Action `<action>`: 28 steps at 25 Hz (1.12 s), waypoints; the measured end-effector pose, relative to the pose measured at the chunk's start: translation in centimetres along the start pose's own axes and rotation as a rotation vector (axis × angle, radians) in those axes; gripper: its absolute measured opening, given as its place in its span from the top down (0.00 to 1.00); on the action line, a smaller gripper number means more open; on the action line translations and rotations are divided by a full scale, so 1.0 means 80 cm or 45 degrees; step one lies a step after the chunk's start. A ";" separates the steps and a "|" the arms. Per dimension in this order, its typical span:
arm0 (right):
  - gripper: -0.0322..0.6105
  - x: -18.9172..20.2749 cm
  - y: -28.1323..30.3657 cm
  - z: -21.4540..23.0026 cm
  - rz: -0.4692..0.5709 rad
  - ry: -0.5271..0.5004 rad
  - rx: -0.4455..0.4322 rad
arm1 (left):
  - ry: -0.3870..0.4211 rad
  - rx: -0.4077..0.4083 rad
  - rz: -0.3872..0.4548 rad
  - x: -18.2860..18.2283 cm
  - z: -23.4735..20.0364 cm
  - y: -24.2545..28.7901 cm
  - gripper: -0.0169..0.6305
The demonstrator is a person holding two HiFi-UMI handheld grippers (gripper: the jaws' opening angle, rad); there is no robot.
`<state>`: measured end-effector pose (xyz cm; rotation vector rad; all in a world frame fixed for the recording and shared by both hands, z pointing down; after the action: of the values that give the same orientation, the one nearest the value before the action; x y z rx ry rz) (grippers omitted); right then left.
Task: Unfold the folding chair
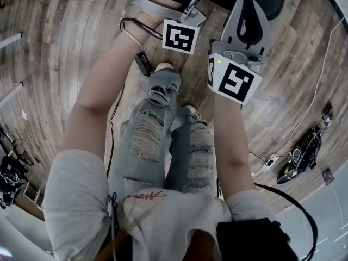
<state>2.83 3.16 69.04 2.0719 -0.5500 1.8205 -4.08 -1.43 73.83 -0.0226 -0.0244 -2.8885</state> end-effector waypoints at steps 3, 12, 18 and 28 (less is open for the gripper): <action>0.90 0.023 -0.017 -0.015 -0.008 0.007 0.001 | 0.003 0.024 -0.014 -0.002 0.029 -0.018 0.56; 0.90 0.043 -0.035 -0.029 0.095 -0.074 -0.010 | -0.051 -0.073 0.015 -0.007 0.042 -0.037 0.55; 0.90 0.042 -0.042 -0.050 0.130 -0.040 -0.021 | -0.249 -0.161 0.028 -0.001 0.040 -0.070 0.50; 0.90 -0.092 -0.063 -0.080 0.100 -0.010 -0.091 | -1.002 -0.322 -0.128 0.037 -0.136 -0.175 0.95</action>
<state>-1.07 11.17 62.61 2.0382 -0.6976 1.8081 -10.60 11.18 62.83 -1.2127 0.1983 -2.7544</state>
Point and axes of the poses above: the fingertips, and each gripper's own axes: y forward along the fingers, z to its right, x out of its underside, the point moved 4 cm from there along -y, backward along the fingers, and after that the axes turned 6 degrees about -x, right-handed, at the moved point
